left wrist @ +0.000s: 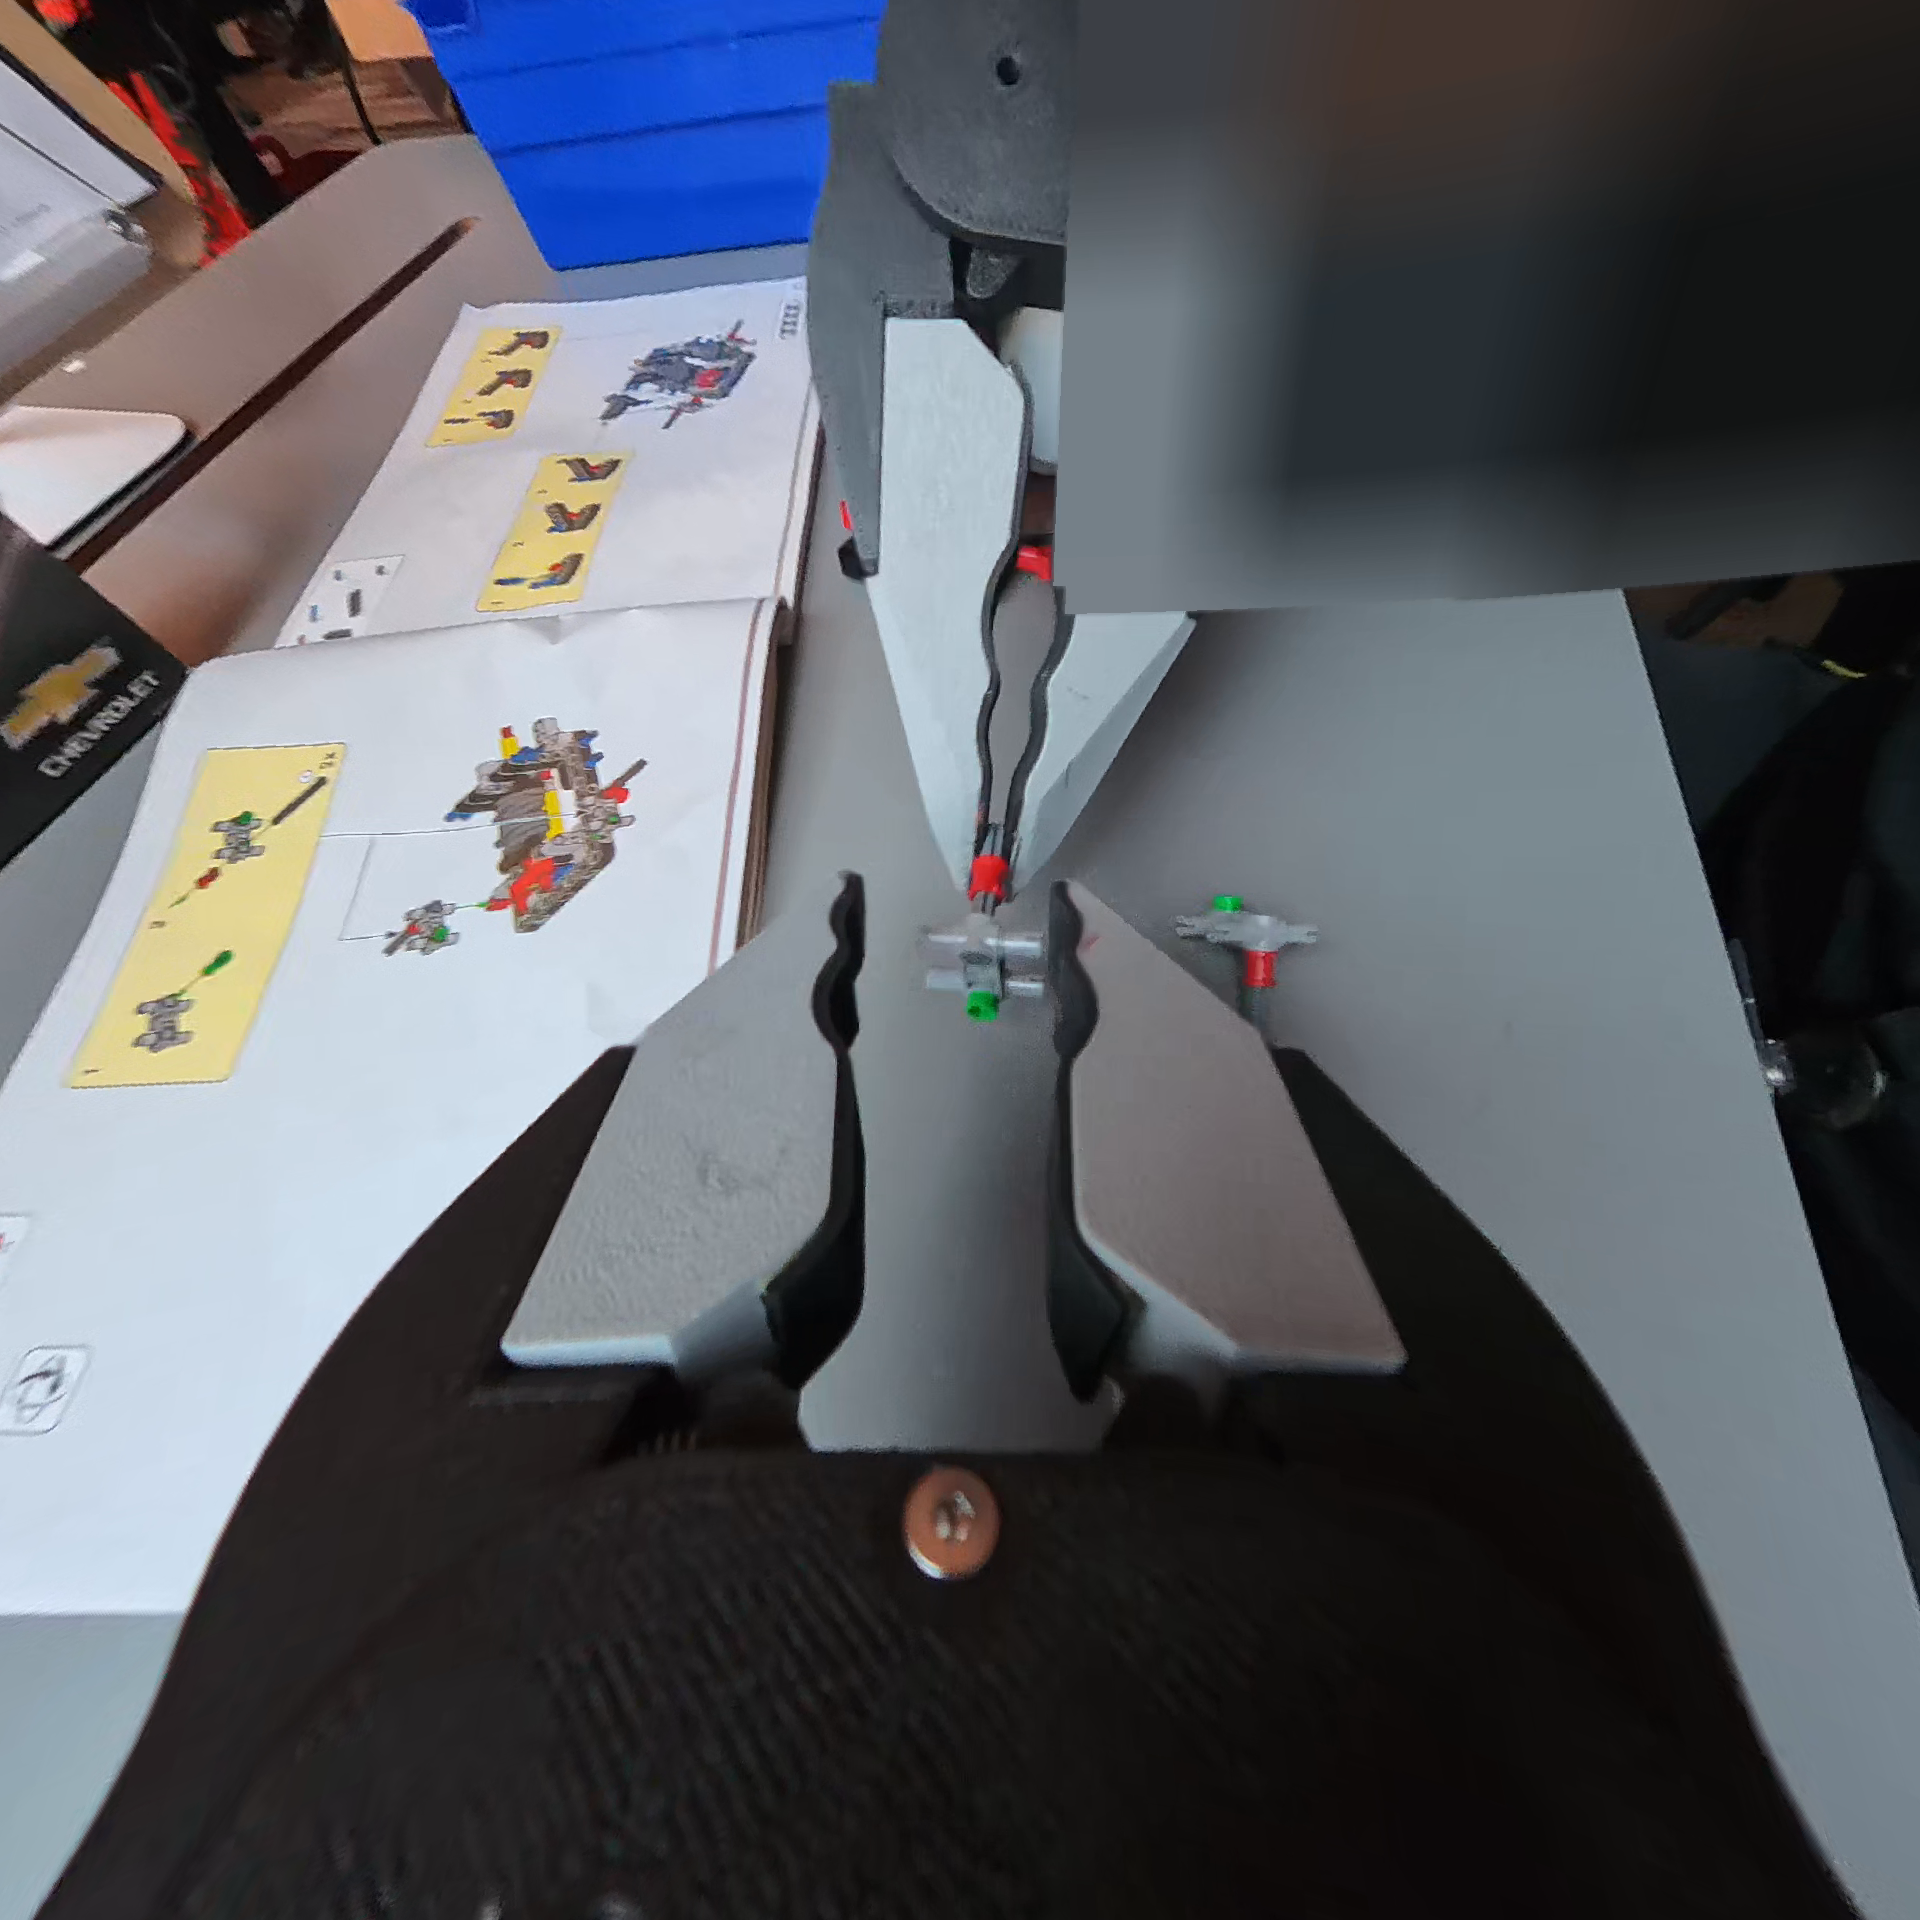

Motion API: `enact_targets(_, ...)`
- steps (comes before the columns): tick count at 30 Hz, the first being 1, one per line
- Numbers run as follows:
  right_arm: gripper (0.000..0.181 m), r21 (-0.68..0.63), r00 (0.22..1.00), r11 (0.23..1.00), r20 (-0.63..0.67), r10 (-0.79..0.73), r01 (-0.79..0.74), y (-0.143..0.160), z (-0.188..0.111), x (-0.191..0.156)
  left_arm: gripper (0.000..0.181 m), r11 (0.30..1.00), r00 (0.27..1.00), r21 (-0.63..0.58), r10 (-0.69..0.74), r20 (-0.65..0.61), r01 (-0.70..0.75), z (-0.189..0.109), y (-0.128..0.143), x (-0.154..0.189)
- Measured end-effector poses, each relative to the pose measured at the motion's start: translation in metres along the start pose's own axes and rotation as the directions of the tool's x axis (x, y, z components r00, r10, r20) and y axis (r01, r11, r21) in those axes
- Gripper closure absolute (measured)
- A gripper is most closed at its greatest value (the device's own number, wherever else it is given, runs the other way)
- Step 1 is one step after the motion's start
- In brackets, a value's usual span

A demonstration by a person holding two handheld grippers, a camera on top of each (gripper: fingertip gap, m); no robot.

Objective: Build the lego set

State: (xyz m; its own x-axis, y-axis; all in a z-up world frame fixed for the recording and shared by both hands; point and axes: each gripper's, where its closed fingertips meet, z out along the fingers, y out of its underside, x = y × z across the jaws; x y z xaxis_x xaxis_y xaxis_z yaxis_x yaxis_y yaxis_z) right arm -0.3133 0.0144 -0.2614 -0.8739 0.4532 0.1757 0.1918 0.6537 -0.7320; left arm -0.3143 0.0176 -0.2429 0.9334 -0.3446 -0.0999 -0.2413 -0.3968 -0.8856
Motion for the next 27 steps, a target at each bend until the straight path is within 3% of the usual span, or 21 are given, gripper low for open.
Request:
enact_targets(2, 0.18, 0.012, 1.0, 1.0, 0.015, 0.015, -0.016, -0.001, -0.002, 0.0, 0.155, 1.0, 1.0, 0.023, -0.009, 0.001, 0.009, -0.008, -0.001, -0.003)
enact_targets(5, 0.18, 0.017, 0.999, 1.0, 0.027, 0.02, -0.02, 0.0, -0.003, 0.0, 0.148, 0.999, 0.999, 0.002, -0.047, -0.017, 0.047, -0.011, 0.005, -0.005)
enact_targets(14, 0.181, 0.011, 0.999, 1.0, 0.034, 0.017, -0.017, 0.002, -0.002, -0.001, 0.152, 0.999, 0.998, -0.048, -0.022, -0.065, 0.019, -0.005, 0.014, 0.005)
enact_targets(20, 0.18, -0.026, 1.0, 1.0, 0.015, 0.017, -0.016, 0.005, 0.001, 0.001, 0.149, 0.997, 0.998, 0.032, -0.066, -0.024, 0.067, -0.008, -0.005, -0.003)
enact_targets(27, 0.18, -0.063, 0.998, 0.997, -0.028, -0.055, 0.053, 0.006, 0.006, -0.001, 0.169, 0.998, 0.999, -0.068, -0.007, -0.038, 0.004, 0.013, 0.002, 0.011)
